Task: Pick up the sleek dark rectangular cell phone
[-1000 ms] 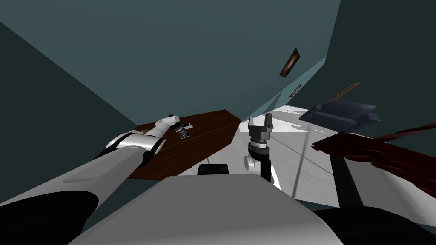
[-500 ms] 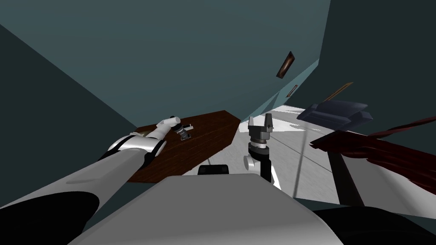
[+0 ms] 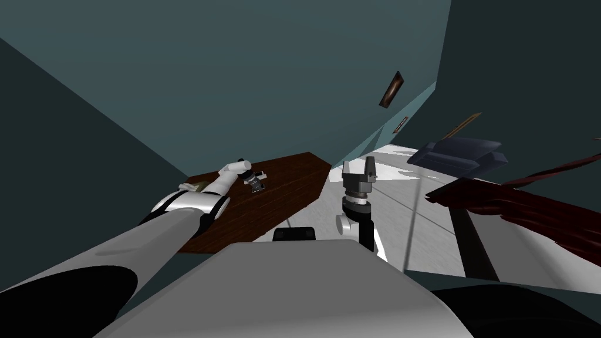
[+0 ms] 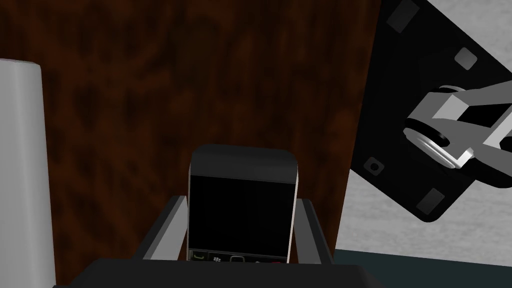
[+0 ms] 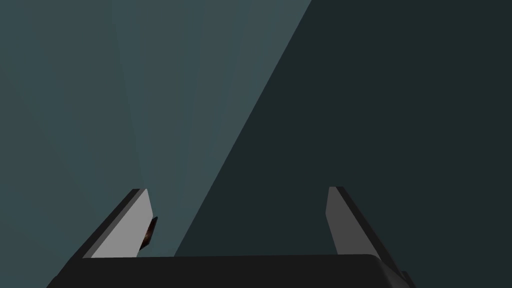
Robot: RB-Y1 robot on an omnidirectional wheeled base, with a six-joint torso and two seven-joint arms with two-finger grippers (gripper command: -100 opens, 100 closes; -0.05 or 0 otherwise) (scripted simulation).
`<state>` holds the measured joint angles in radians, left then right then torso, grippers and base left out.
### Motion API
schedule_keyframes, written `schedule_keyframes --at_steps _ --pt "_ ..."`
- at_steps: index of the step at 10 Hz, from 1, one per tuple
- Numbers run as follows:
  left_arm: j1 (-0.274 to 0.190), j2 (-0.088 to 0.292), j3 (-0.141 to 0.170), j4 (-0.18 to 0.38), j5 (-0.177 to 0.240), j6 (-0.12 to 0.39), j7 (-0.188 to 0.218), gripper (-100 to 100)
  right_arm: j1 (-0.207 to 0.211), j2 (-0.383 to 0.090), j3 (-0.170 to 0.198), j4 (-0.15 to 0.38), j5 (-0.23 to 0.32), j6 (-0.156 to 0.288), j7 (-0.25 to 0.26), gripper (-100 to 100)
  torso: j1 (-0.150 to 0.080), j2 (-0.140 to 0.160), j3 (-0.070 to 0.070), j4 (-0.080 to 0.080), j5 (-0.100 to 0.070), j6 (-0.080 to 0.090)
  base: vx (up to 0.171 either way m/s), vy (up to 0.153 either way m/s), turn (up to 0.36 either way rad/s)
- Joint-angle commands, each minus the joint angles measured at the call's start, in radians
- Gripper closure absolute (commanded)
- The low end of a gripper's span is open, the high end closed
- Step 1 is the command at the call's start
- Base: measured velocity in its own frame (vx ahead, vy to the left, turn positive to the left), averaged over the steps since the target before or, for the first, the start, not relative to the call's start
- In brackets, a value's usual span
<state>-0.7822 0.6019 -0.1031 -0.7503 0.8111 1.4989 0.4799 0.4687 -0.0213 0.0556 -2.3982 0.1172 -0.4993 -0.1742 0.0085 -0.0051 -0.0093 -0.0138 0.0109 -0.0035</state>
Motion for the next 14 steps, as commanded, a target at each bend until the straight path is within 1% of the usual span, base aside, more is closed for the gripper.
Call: schedule_keyframes --at_steps 1,2,3,4,5,6,7,8,10,11,12,14 --pt "0.040 -0.019 0.027 -0.050 -0.031 0.038 0.047 100 0.000 0.000 0.000 0.000 0.000 0.000 0.000 0 0.000 0.000 0.000 0.000 0.000 0.000 0.010 0.074 -0.080" --pt "0.040 -0.019 0.027 -0.065 -0.031 0.038 0.047 100 0.000 0.000 0.000 0.000 0.000 0.000 0.000 0 0.002 0.000 0.000 -0.001 0.001 0.000 0.005 0.071 -0.062" --pt "0.040 -0.019 0.027 -0.095 -0.031 0.038 0.047 100 0.000 0.000 0.000 0.000 0.000 0.000 0.000 0 0.002 0.000 0.000 -0.001 0.001 -0.001 -0.003 0.027 0.005" --pt "0.040 -0.019 0.027 -0.103 -0.031 0.038 0.047 100 0.000 0.000 0.000 0.000 0.000 0.000 0.000 0 0.000 0.000 0.000 0.000 0.000 0.000 0.000 0.000 0.000" --pt "0.079 -0.038 0.054 -0.130 -0.062 0.077 0.092 100 0.000 0.000 0.000 0.000 0.000 0.000 0.000 0 -0.002 0.000 0.000 0.000 0.000 0.000 0.004 0.045 -0.094" --pt "0.079 -0.038 0.054 -0.144 -0.062 0.077 0.096 100 0.000 0.000 0.000 0.000 0.000 0.000 0.000 0 0.000 0.000 0.000 -0.001 0.000 0.000 -0.001 0.065 -0.071" --pt "0.079 -0.038 0.054 -0.183 -0.062 0.077 0.096 100 0.000 0.000 0.000 0.000 0.000 0.000 0.000 0 0.001 0.000 0.000 -0.001 0.001 -0.001 -0.005 0.034 0.005" --pt "0.118 -0.058 0.080 -0.220 -0.092 0.116 0.146 100 0.000 0.000 0.000 0.000 0.000 0.000 0.000 0 0.000 0.000 0.000 0.000 0.000 -0.001 0.002 0.057 -0.081" --pt "0.118 -0.058 0.080 -0.277 -0.092 0.116 0.146 100 0.000 0.000 0.000 0.000 0.000 0.000 0.000 0 0.001 0.000 0.000 0.000 0.001 -0.001 -0.005 0.049 -0.026" --pt "0.118 -0.058 0.080 -0.288 -0.092 0.116 0.146 100 0.000 0.000 0.000 0.000 0.000 0.000 0.000 0 0.000 0.000 0.000 0.000 0.000 -0.001 0.001 0.007 0.009" --pt "0.157 -0.078 0.107 -0.327 -0.122 0.155 0.195 100 0.000 0.000 0.000 0.000 0.000 0.000 0.000 0 -0.002 0.000 0.000 0.000 -0.001 -0.001 -0.001 0.048 -0.109" --pt "0.157 -0.078 0.107 -0.381 -0.122 0.155 0.195 100 0.000 0.000 0.000 0.000 0.000 0.000 0.000 0 0.001 0.001 0.000 0.000 0.000 -0.001 -0.005 0.046 -0.020"
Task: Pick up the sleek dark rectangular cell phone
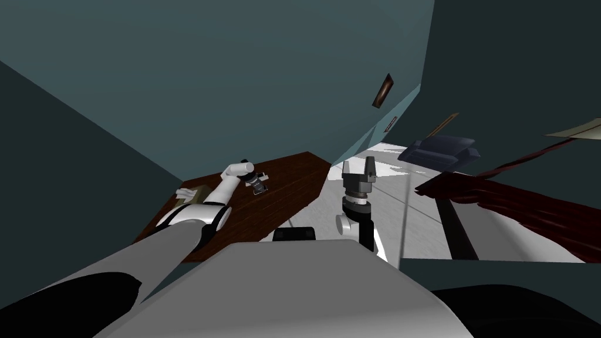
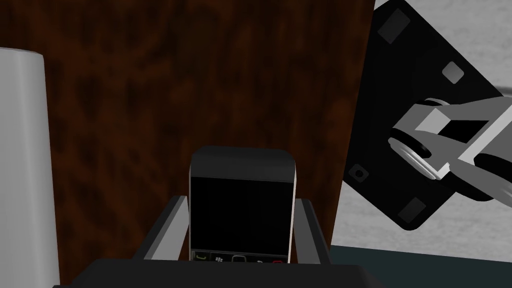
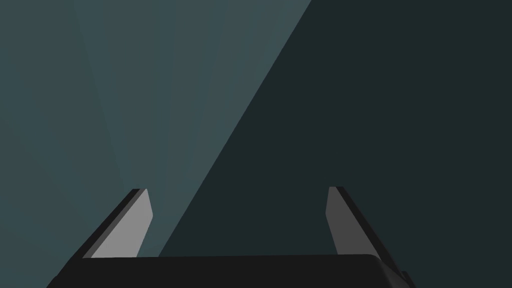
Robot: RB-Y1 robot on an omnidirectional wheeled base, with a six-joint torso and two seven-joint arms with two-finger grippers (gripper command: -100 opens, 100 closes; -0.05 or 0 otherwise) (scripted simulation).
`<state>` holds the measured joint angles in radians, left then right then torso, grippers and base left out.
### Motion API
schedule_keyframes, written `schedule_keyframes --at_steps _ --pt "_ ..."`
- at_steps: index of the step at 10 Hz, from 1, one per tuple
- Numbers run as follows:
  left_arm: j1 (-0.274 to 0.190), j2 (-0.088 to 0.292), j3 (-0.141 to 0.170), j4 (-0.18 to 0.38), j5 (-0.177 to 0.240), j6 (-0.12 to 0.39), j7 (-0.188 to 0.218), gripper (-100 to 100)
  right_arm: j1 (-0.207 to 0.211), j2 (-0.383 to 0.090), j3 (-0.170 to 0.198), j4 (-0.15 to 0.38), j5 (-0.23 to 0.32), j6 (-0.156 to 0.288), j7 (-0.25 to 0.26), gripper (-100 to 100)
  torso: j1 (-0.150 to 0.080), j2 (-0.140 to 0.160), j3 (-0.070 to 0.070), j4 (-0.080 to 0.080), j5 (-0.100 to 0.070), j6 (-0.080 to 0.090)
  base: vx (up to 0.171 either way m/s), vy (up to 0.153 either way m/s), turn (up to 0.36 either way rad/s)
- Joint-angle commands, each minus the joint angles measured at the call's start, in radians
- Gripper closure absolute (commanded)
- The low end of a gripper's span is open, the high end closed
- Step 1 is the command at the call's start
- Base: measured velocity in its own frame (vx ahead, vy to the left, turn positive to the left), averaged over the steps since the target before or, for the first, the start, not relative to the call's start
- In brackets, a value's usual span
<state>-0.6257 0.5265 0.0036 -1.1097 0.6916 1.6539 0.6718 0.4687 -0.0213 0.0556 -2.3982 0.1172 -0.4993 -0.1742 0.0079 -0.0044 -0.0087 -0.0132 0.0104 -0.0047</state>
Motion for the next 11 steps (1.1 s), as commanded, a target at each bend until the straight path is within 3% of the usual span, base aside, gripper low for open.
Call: schedule_keyframes --at_steps 1,3,4,6,7,9,10,11 --pt "0.040 -0.022 0.027 -0.050 -0.033 0.040 0.050 100 0.000 0.000 0.000 0.000 0.000 0.000 0.000 0 0.000 0.000 0.000 0.000 0.000 0.000 -0.004 0.056 -0.079" --pt "0.040 -0.022 0.027 -0.114 -0.033 0.040 0.053 100 0.000 0.000 0.000 0.000 0.000 0.000 0.000 0 0.002 0.000 0.000 0.000 0.000 0.000 -0.002 0.053 -0.033" --pt "0.079 -0.041 0.053 -0.156 -0.063 0.079 0.103 100 0.000 0.000 0.000 0.000 0.000 0.000 0.000 0 0.000 0.000 0.000 0.000 0.000 0.000 0.002 0.052 -0.083" --pt "0.079 -0.041 0.053 -0.207 -0.063 0.079 0.103 100 0.000 0.000 0.000 0.000 0.000 0.000 0.000 0 0.001 0.000 0.000 0.000 0.000 -0.001 0.001 0.050 -0.028" --pt "0.118 -0.061 0.079 -0.244 -0.093 0.118 0.152 100 0.000 0.000 0.000 0.000 0.000 0.000 0.000 0 0.000 0.000 0.000 0.000 0.000 0.000 -0.004 0.063 -0.104" --pt "0.118 -0.061 0.079 -0.300 -0.093 0.118 0.152 100 0.000 0.000 0.000 0.000 0.000 0.000 0.000 0 0.001 0.001 0.000 0.000 0.000 -0.001 -0.004 0.046 -0.020" --pt "0.115 -0.060 0.078 -0.283 -0.092 0.120 0.153 100 0.000 0.000 0.000 0.000 0.000 0.000 0.000 0 0.000 0.001 0.001 0.000 -0.001 -0.001 -0.001 0.011 0.007" --pt "0.115 -0.060 0.079 -0.286 -0.092 0.120 0.154 0 0.000 0.000 0.000 0.000 0.000 0.000 0.000 0 -0.002 0.000 0.000 0.000 -0.001 0.000 0.000 0.000 0.000"
